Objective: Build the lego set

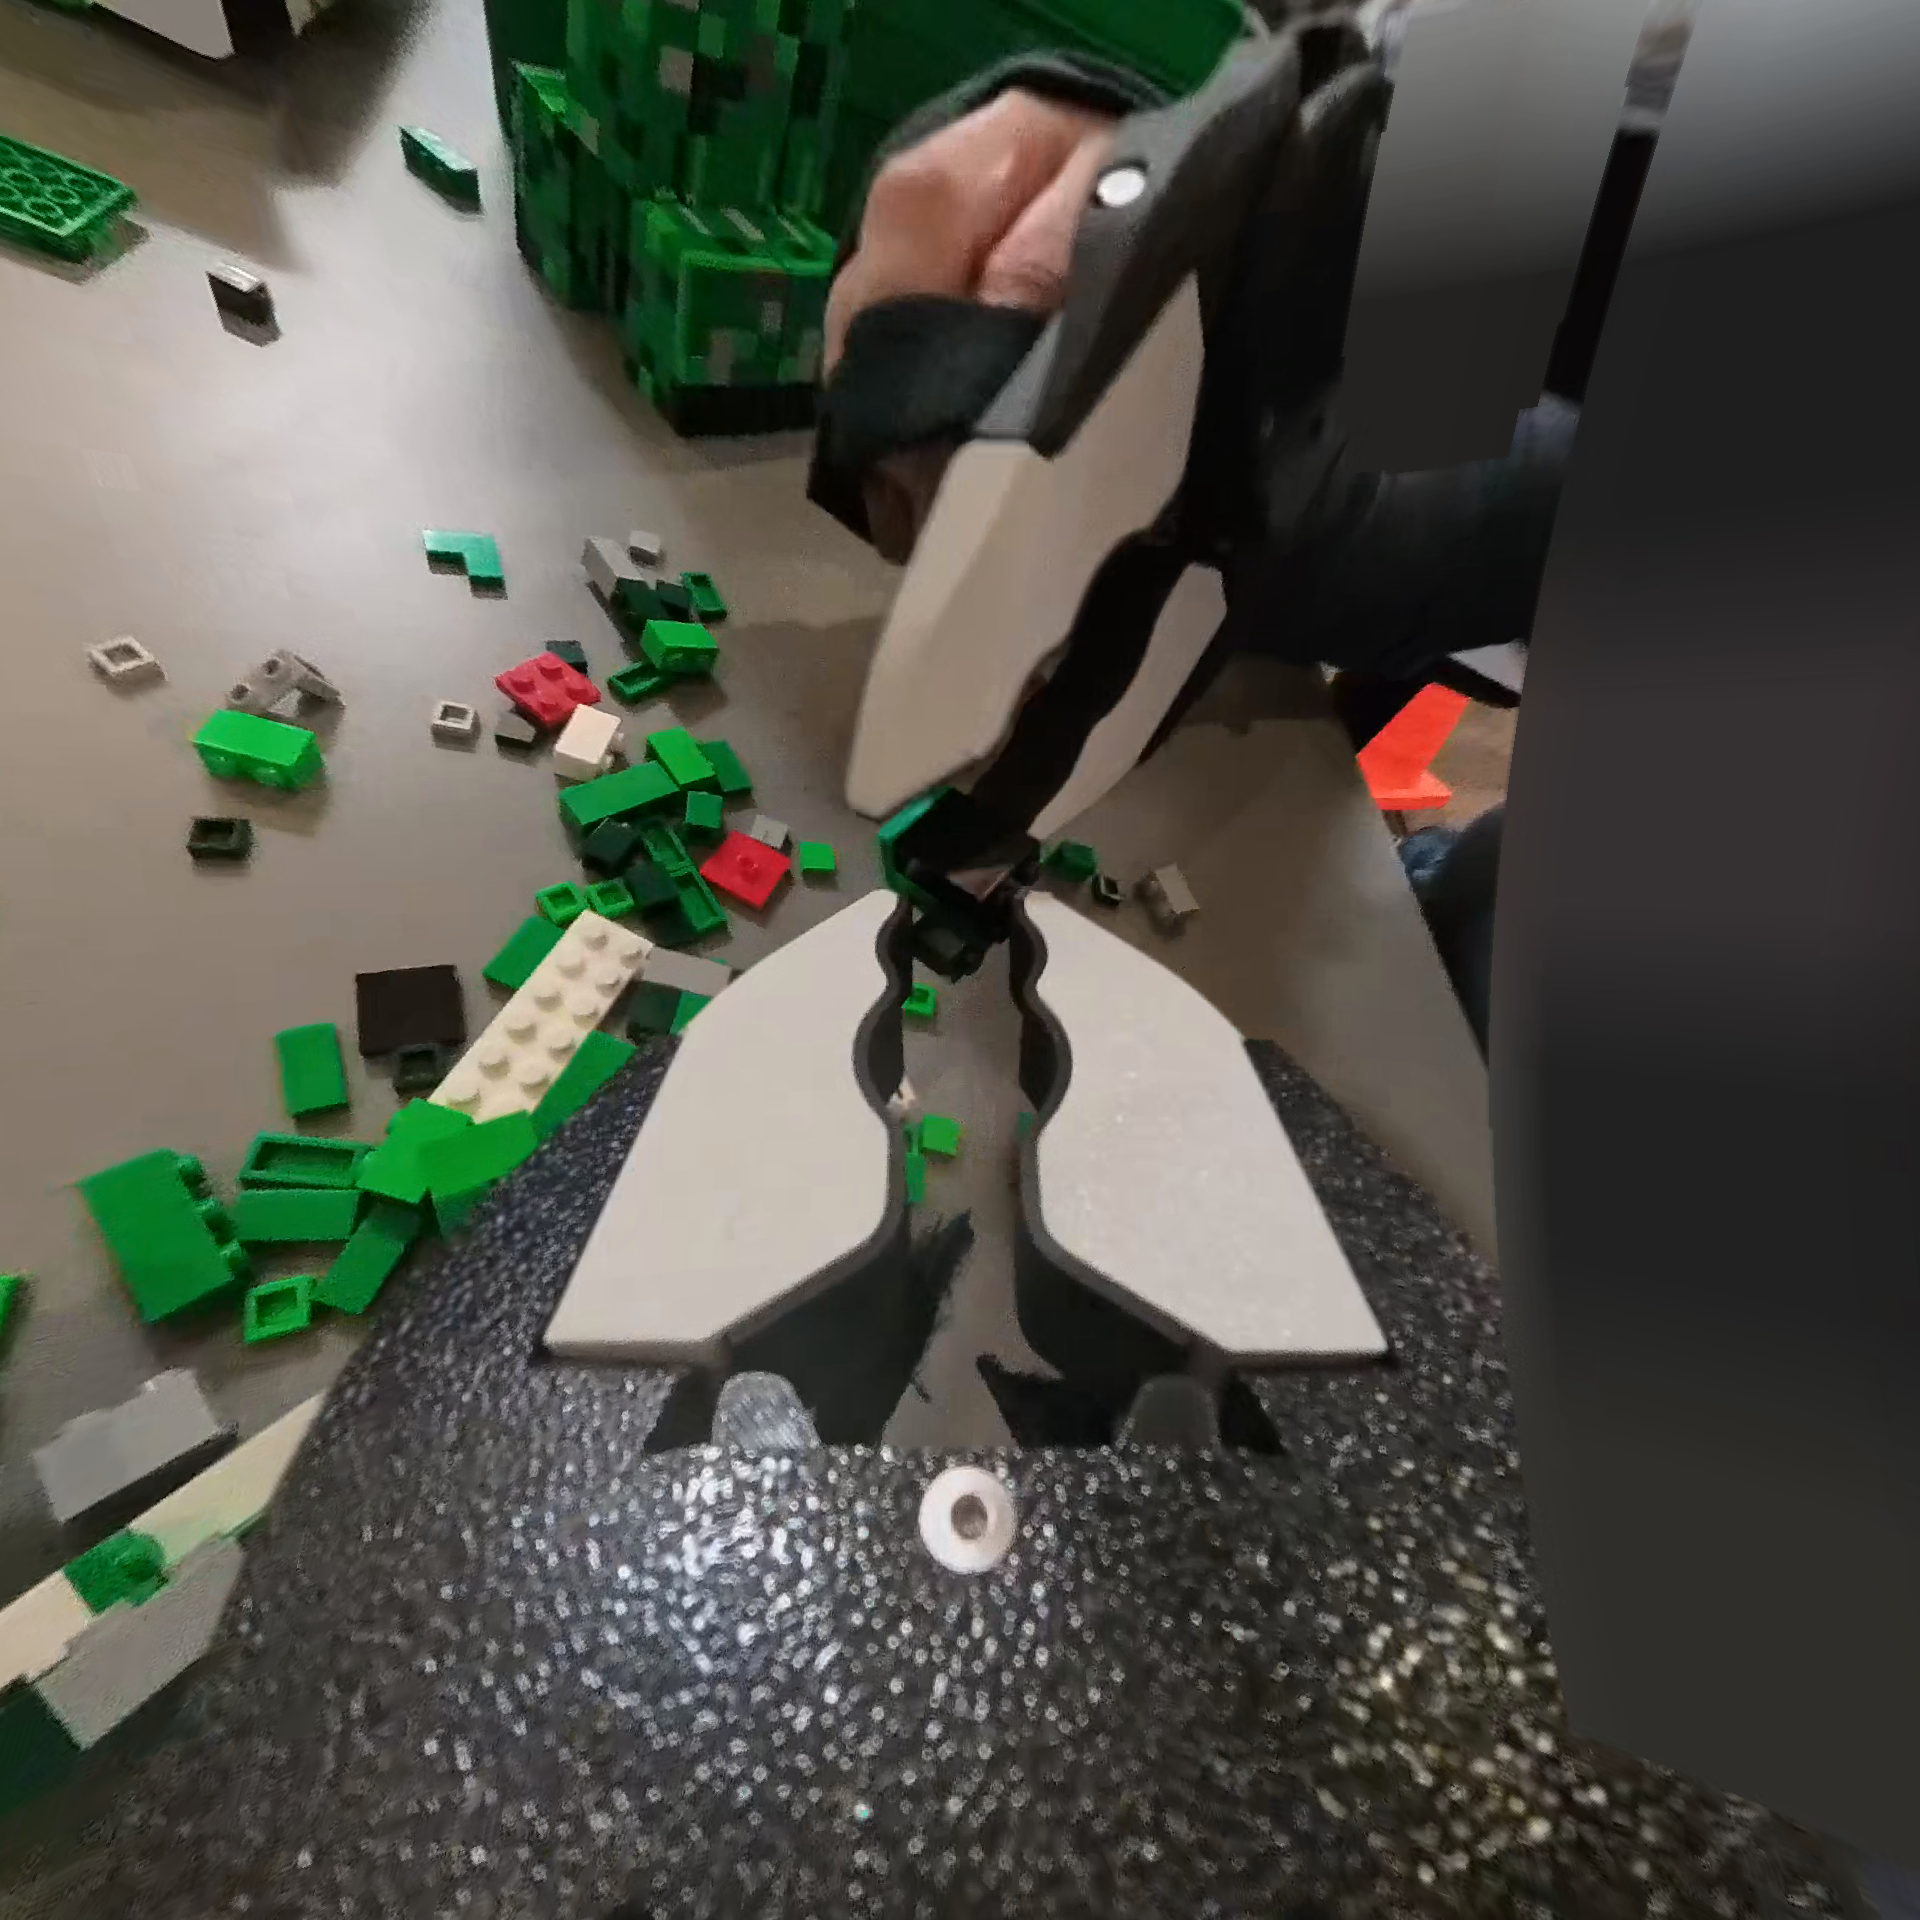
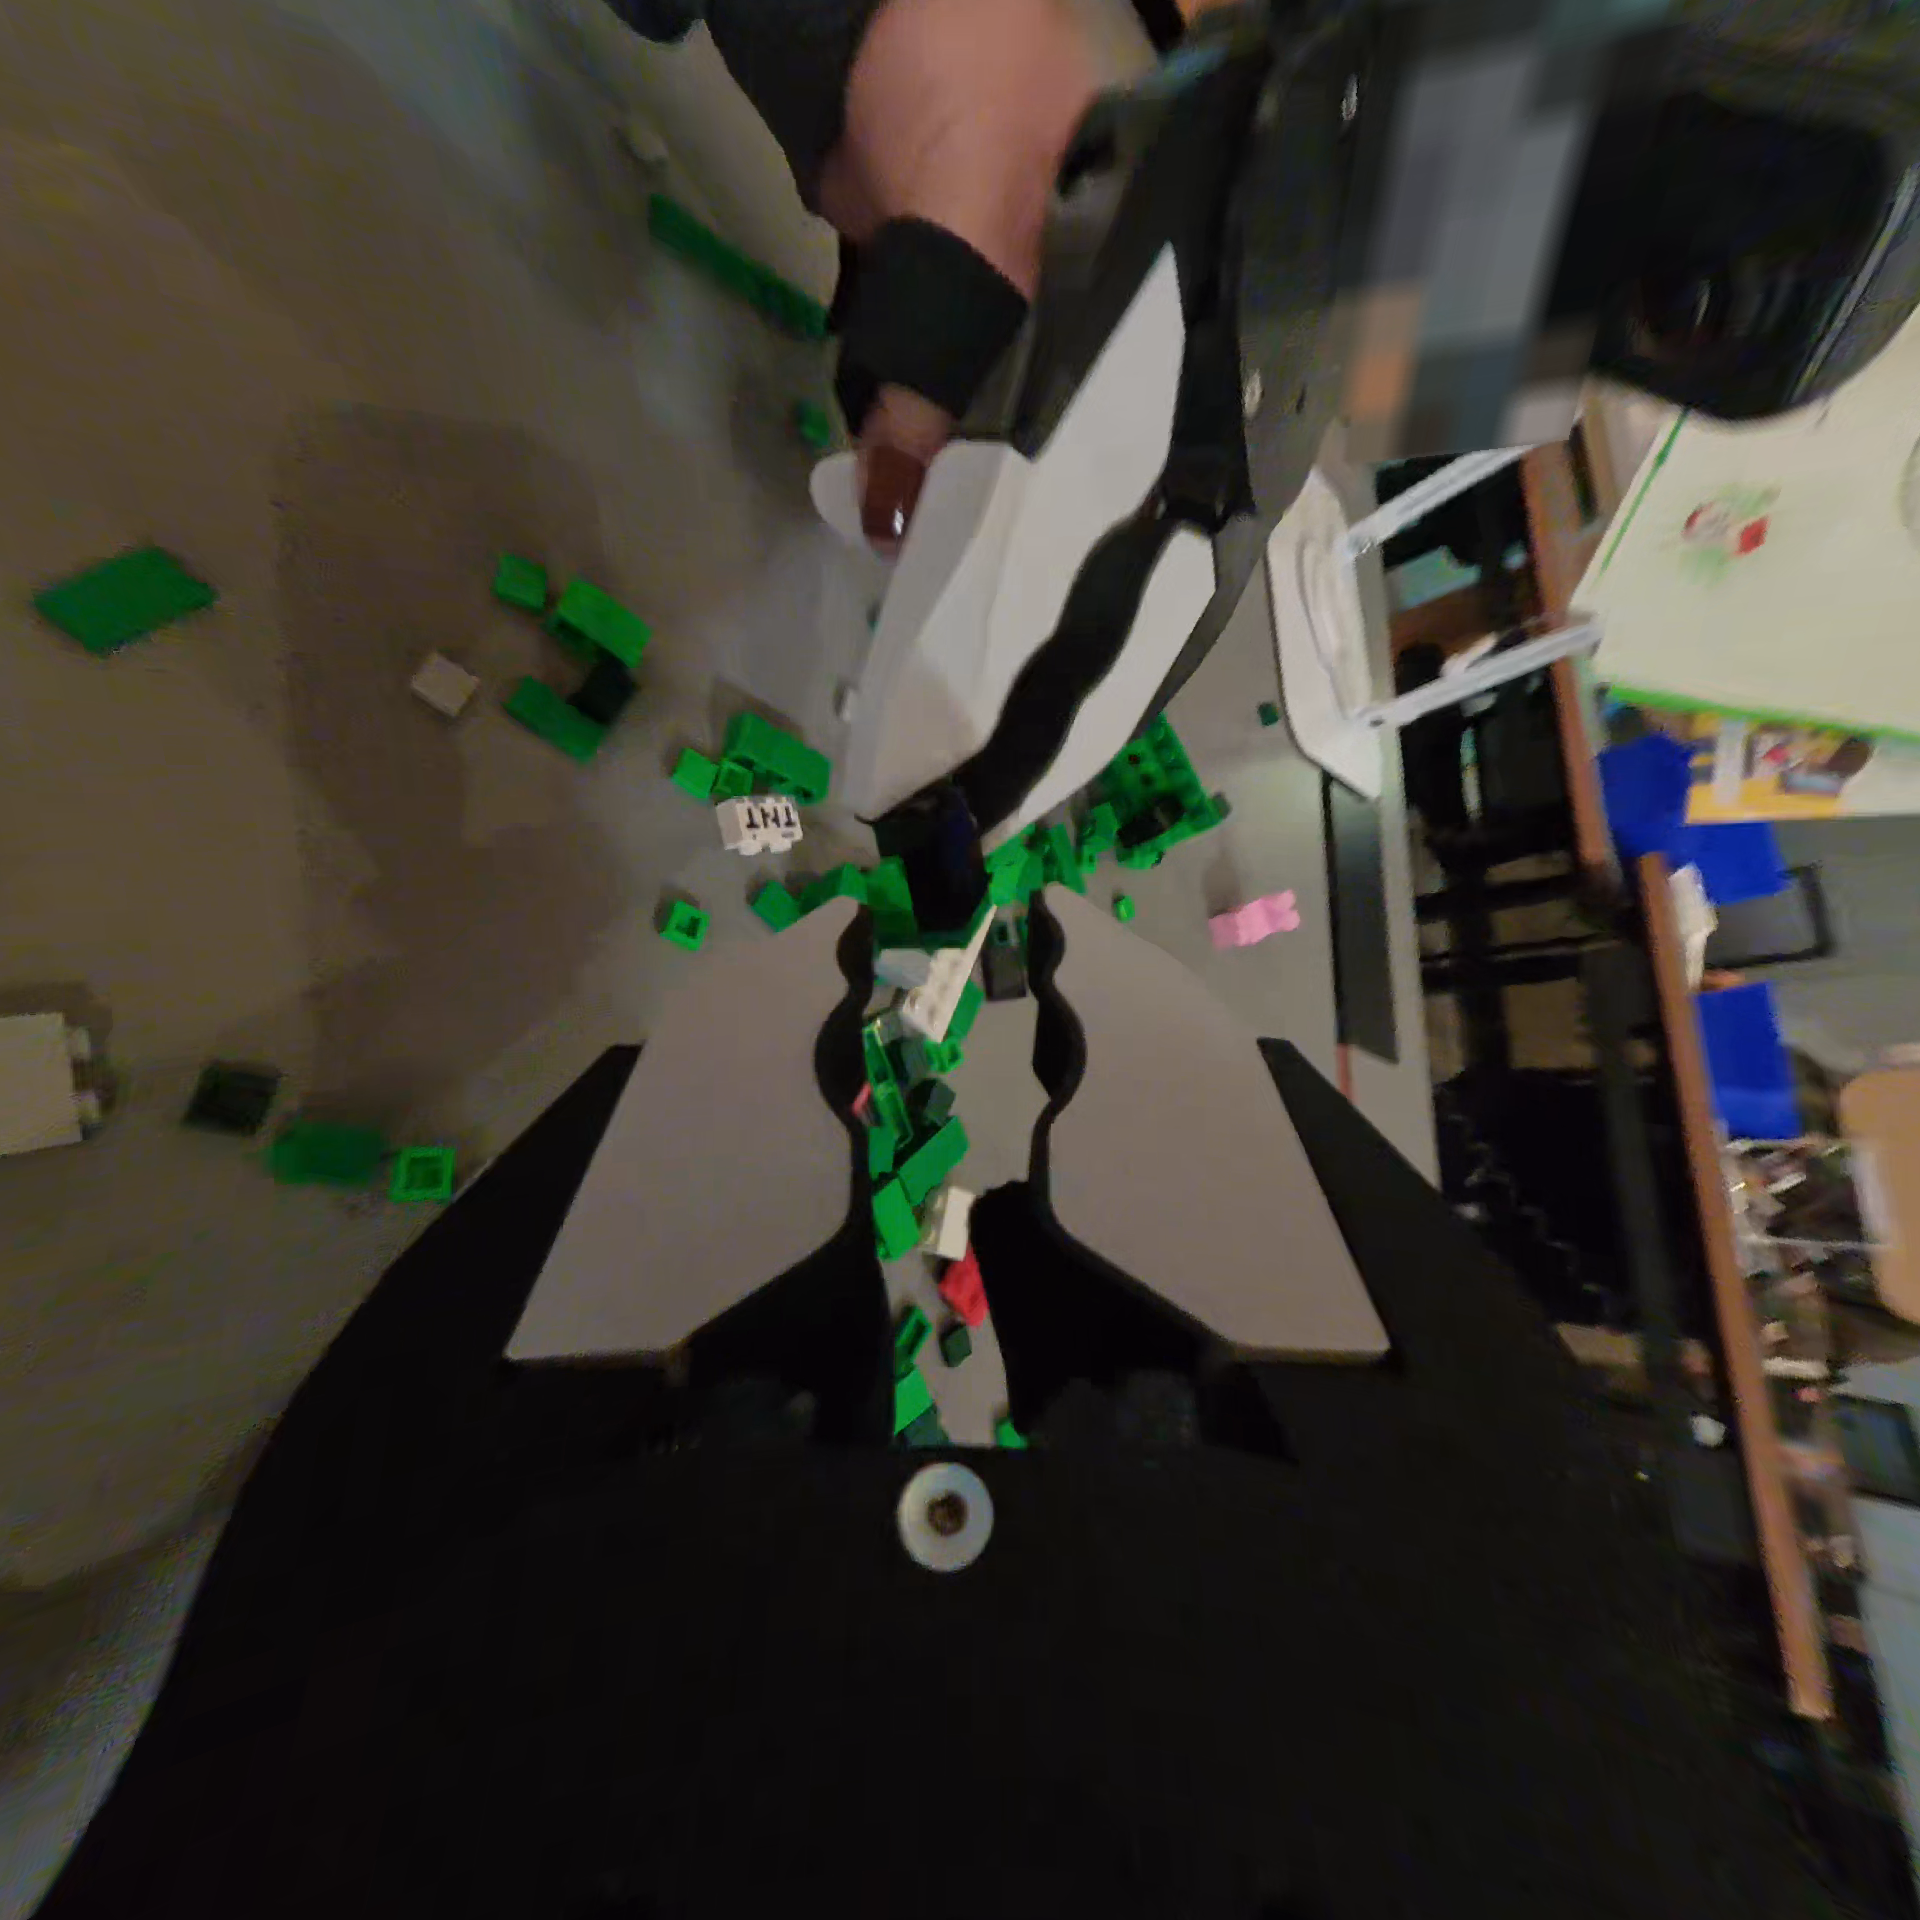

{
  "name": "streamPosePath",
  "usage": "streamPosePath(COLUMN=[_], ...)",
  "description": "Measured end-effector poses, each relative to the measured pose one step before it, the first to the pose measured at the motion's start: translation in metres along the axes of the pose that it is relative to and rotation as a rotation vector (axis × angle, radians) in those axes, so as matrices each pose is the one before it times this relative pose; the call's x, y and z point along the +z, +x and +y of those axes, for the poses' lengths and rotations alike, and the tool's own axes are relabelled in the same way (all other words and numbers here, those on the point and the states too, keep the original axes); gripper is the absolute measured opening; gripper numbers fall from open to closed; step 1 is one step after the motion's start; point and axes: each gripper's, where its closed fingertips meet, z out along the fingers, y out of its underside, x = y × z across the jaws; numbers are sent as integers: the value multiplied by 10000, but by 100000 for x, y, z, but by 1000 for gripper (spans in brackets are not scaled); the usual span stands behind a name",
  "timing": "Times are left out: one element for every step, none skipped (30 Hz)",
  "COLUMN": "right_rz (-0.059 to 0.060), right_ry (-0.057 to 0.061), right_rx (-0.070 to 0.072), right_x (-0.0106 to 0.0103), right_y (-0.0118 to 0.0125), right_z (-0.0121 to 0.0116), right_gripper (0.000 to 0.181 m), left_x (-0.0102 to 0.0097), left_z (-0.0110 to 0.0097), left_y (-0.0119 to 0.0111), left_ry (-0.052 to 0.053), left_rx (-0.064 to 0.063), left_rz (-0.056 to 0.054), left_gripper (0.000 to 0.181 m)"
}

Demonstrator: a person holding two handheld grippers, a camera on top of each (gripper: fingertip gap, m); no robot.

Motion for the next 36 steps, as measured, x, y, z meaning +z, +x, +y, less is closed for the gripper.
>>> streamPosePath(right_rz=[80, 202, 113, 88, 97, 48, 67, 10, 24, 76, 33, 17, 56, -2, -6, -11, -35, -44, -17, 40, 32, -14, 15, 33, -64, -117, -119, -102, -8, 81, 54, 112, 221, 185, 70, 78], right_ry=[19, -95, -110, -121, -91, 3, 112, 140, 86, 51, 52, 49, 61, 36, 44, 96, 92, 75, 88, 127, 134, 119, 110, 95, 65, 23, -19, -75, -117, -147, -146, -149, -202, -275, -196, -178], right_rx=[-285, -148, -26, 108, 206, 328, 461, 522, 498, 400, 345, 316, 254, 203, 154, 91, 70, 71, 89, 185, 299, 397, 483, 562, 587, 561, 484, 429, 361, 231, -36, -369, -579, -691, -762, -711], right_x=[87, 128, 128, 118, 90, 29, -23, -53, -54, -65, -72, -38, -22, 4, 22, 5, -10, -11, 29, 3, -17, -31, 7, 53, 91, 121, 150, 178, 162, 93, 21, -39, -43, -3, 29, 61], right_y=[-98, 151, 136, 181, 249, 253, 353, 330, 357, 397, 296, 232, 238, 118, 61, 7, -29, -43, -17, 95, 195, 189, 236, 272, 162, 96, 58, 67, 195, 331, 235, 147, 118, -31, -308, -315], right_z=[-136, 41, 102, 199, 272, 241, 119, 51, 88, 123, 104, 62, 19, 33, -5, -93, -112, -112, -114, -157, -160, -125, -89, -26, 33, 141, 252, 345, 383, 390, 313, 245, 229, 238, 102, 56], right_gripper=[20, 19, 18, 18, 18, 18, 18, 18, 17, 17, 17, 17, 18, 17, 17, 17, 17, 17, 17, 17, 17, 17, 17, 17, 17, 17, 17, 17, 17, 17, 17, 17, 17, 17, 17, 17], left_x=[-143, -154, -99, -60, -53, -63, -68, -47, -16, 22, 67, 89, 89, 52, 45, 31, -40, -67, -95, -129, -131, -67, -10, 27, 56, 75, 129, 143, 162, 200, 209, 149, 131, 82, -20, -138], left_z=[-62, -1, -53, -137, -290, -207, -172, -238, -156, -44, -35, -41, -72, -210, -302, -212, -10, 30, -72, -192, -176, -123, -105, -60, 42, 125, 235, 342, 598, 947, 916, 541, 268, 90, -106, -213], left_y=[-20, -171, -190, -295, -412, -357, -234, -249, -343, -466, -361, -324, -280, -83, 105, -74, -255, -158, -209, -236, -305, -164, -276, -303, -236, -153, -47, 22, -85, -160, 45, 49, 80, 181, 116, 141], left_ry=[116, 65, 98, 117, 158, 95, 65, 51, -72, -153, -109, -89, -63, 46, 105, 44, -61, -85, -12, 98, 119, 62, -14, -76, -144, -192, -248, -255, -348, -541, -476, -175, -28, 52, 152, 204], left_rx=[-145, -110, -28, 29, 101, 410, 745, 755, 601, 549, 507, 431, 431, 383, 288, 247, 330, 264, 145, 144, 120, 66, -8, 64, 199, 249, 111, -70, -203, -315, -315, -323, -421, -441, -256, 43], left_rz=[78, -37, -78, -192, -326, -409, -473, -536, -524, -580, -496, -431, -415, -268, -102, -210, -312, -217, -217, -238, -290, -167, -220, -272, -291, -240, -102, 27, 12, 46, 227, 207, 241, 335, 235, 153], left_gripper=[17, 17, 17, 17, 18, 21, 20, 20, 21, 26, 31, 35, 36, 32, 27, 25, 20, 17, 15, 12, 10, 9, 9, 9, 9, 9, 8, 8, 8, 8, 8, 8, 9, 9, 10, 11])
